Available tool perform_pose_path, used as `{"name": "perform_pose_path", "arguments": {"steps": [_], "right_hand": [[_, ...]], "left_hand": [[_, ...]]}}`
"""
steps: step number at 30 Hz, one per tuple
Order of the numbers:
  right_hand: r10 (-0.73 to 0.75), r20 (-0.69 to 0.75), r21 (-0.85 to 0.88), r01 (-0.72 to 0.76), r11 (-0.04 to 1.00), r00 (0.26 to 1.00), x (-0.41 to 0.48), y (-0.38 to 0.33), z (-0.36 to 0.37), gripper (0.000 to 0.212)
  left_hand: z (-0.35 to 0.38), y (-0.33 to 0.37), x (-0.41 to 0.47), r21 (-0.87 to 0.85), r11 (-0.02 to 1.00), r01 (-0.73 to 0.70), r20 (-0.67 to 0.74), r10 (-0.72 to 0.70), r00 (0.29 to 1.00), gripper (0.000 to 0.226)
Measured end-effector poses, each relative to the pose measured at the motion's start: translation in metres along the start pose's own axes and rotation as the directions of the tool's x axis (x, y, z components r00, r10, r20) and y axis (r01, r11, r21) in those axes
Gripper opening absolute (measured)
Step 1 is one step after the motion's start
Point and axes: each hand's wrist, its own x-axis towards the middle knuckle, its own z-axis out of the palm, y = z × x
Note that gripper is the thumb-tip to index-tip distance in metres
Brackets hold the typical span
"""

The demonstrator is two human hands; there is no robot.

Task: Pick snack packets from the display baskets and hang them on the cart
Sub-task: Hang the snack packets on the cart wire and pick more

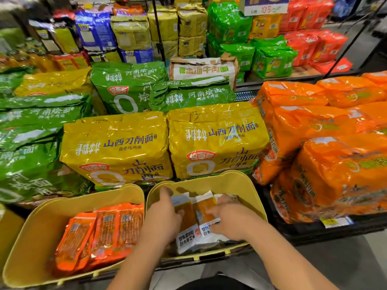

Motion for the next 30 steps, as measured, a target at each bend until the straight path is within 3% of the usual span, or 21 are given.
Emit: {"name": "perform_pose_path", "arguments": {"steps": [5, 9, 12, 16, 17, 19, 22, 27, 30], "right_hand": [[-0.065, -0.016, -0.073, 0.063, 0.995, 0.998, -0.002, 0.011, -0.01, 0.062], [-0.094, -0.072, -0.014, 0.093, 0.996, 0.993, -0.001, 0.019, -0.017, 0.067], [-0.113, 0.0, -0.095, 0.112, 0.989, 0.994, 0.004, 0.022, -0.017, 0.063], [-0.114, 0.065, -0.183, 0.124, 0.975, 0.991, 0.009, 0.023, -0.022, 0.065], [-0.118, 0.055, -0.193, 0.126, 0.973, 0.992, 0.008, 0.023, -0.024, 0.064], [-0.15, 0.028, -0.19, 0.153, 0.97, 0.988, 0.007, 0.021, -0.031, 0.063], [-0.254, -0.122, -0.088, 0.244, 0.966, 0.959, 0.004, 0.009, -0.04, 0.056], [-0.439, -0.532, 0.05, 0.544, 0.837, 0.724, 0.007, -0.036, -0.04, 0.043], [-0.506, -0.568, -0.015, 0.606, 0.795, 0.649, 0.006, -0.074, -0.033, 0.047]], "left_hand": [[0.012, 0.001, -0.002, 0.094, 0.995, 0.017, -0.03, -0.014, 0.999, 0.054], [0.018, 0.001, -0.002, 0.452, 0.889, -0.072, -0.123, 0.142, 0.982, 0.06], [0.025, 0.005, -0.009, 0.54, 0.831, -0.134, 0.013, 0.151, 0.988, 0.046], [0.025, 0.008, -0.017, 0.485, 0.86, -0.161, 0.187, 0.079, 0.979, 0.044], [0.024, 0.008, -0.021, 0.407, 0.896, -0.179, 0.168, 0.12, 0.979, 0.042], [0.022, 0.002, -0.029, 0.162, 0.965, -0.207, -0.029, 0.214, 0.976, 0.032], [0.009, -0.008, -0.039, 0.114, 0.967, -0.229, -0.369, 0.255, 0.894, 0.025], [-0.012, -0.055, -0.057, 0.177, 0.983, -0.055, -0.516, 0.14, 0.845, 0.038], [-0.025, -0.087, -0.078, 0.128, 0.988, 0.084, -0.547, -0.001, 0.837, 0.047]]}}
